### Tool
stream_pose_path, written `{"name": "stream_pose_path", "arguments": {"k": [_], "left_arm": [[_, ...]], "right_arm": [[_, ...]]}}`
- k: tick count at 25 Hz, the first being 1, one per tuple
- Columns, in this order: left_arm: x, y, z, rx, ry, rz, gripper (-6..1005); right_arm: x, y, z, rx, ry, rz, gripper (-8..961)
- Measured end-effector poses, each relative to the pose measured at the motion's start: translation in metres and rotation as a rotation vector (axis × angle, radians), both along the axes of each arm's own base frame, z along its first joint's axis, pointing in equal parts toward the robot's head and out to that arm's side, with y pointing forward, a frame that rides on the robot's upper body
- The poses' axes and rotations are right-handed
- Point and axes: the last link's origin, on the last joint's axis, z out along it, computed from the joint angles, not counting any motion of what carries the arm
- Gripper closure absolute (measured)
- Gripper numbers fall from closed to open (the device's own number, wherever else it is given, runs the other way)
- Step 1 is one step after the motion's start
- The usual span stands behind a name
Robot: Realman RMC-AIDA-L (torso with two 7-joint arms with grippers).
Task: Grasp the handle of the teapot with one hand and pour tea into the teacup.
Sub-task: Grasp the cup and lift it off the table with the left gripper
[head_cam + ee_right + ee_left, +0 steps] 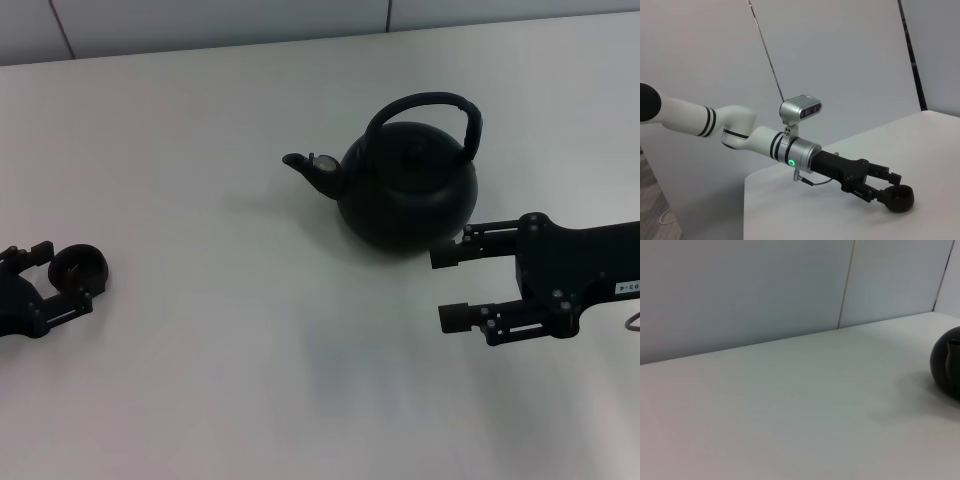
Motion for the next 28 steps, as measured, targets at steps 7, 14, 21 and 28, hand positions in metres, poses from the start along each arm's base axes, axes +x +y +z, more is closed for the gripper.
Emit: {"name": "stream_pose_path", "arguments": {"k": [7,14,21,28], "left_arm": [[0.0008,-0.0003,-0.0042,-0.012,0.004,-0.007,136],[0.0009,0.0,-0.0047,-0.014,0.006,-0.008,135],[-0.0001,0.0006,-0.0045,-0.011,0.012,-0.004,135],[0.0006,0.0014,-0.0061,-0.015,0.012,-0.004,136]], "right_arm": [[0.0,0.0001,-0.0001,-0.001,-0.001,0.0,239],[-0.0001,0.0001,-0.0001,-0.001,-0.001,0.0,240],[-0.0001,0.0001,0.0,0.0,-0.001,0.0,240],[-0.0004,0.0001,0.0001,0.001,0.002,0.002,239]]}}
